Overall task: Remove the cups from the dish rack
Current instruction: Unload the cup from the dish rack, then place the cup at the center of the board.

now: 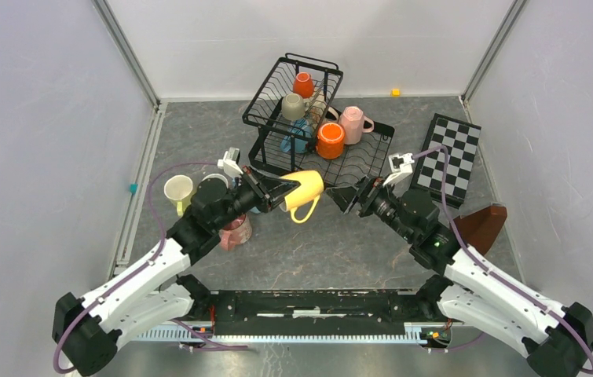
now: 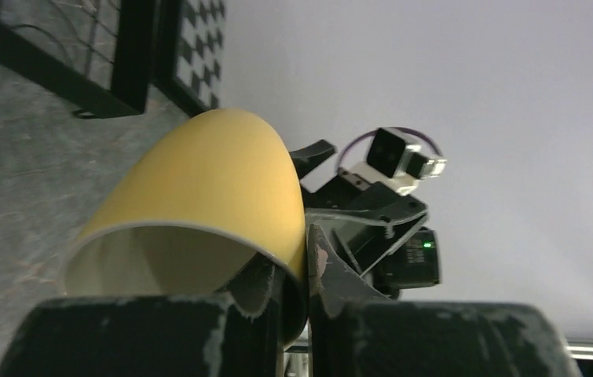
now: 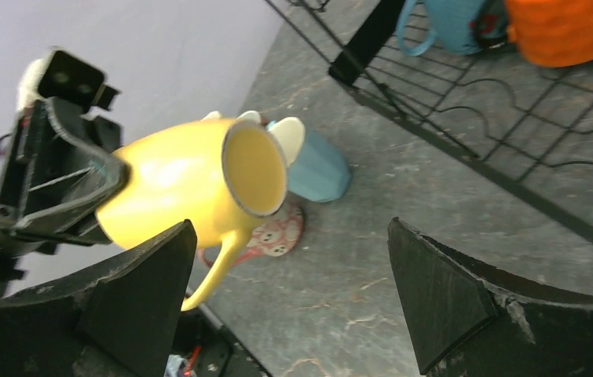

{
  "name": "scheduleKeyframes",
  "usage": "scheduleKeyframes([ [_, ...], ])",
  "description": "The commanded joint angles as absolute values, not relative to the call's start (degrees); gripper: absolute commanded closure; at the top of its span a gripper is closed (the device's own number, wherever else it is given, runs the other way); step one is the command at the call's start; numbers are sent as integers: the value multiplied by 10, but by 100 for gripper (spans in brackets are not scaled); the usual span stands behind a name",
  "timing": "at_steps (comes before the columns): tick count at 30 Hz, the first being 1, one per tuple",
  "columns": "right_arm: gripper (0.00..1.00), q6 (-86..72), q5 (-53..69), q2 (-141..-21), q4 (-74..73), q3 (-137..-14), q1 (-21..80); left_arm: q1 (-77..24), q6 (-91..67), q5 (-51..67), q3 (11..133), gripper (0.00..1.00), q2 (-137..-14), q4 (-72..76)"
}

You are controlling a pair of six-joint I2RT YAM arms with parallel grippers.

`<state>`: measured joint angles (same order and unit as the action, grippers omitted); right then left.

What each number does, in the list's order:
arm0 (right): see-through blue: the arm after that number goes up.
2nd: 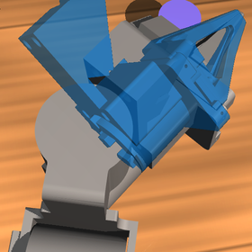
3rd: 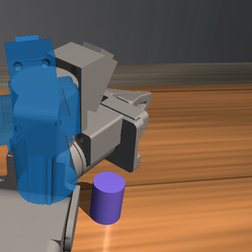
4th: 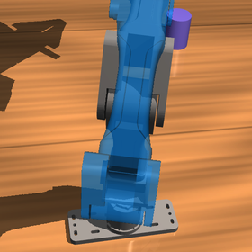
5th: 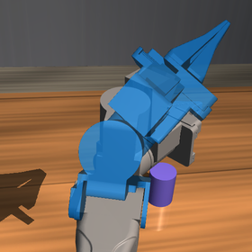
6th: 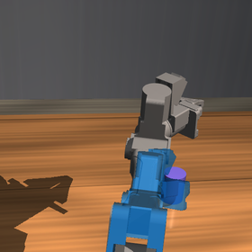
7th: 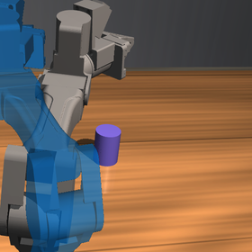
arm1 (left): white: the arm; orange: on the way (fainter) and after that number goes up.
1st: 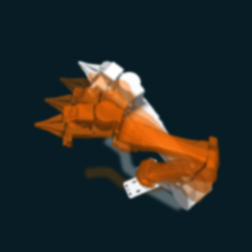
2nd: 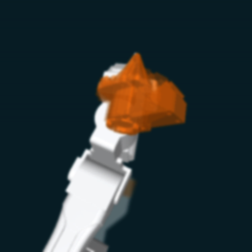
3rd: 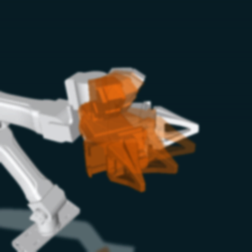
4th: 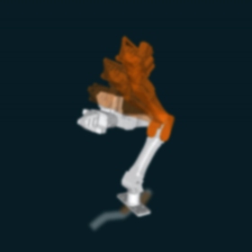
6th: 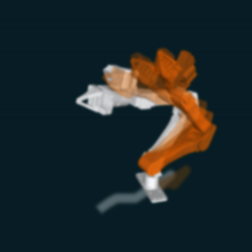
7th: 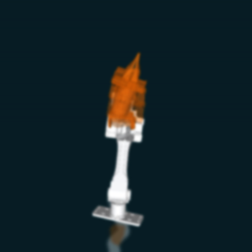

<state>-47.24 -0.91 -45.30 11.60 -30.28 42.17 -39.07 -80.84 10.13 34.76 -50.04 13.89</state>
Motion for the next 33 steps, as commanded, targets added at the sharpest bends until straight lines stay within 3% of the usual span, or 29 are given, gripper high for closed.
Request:
scheduleKeyframes([
  [1,2,-394,-84,-435,2,-354,424,-388,-682,119,412,98,-471,6],
  [11,2,-339,-91,-463,-69,-406,414,-391,-536,134,497,98,-486,-216],
  [33,2,-307,-9,-498,-72,-413,367,-468,-411,9,528,98,-662,-359],
])
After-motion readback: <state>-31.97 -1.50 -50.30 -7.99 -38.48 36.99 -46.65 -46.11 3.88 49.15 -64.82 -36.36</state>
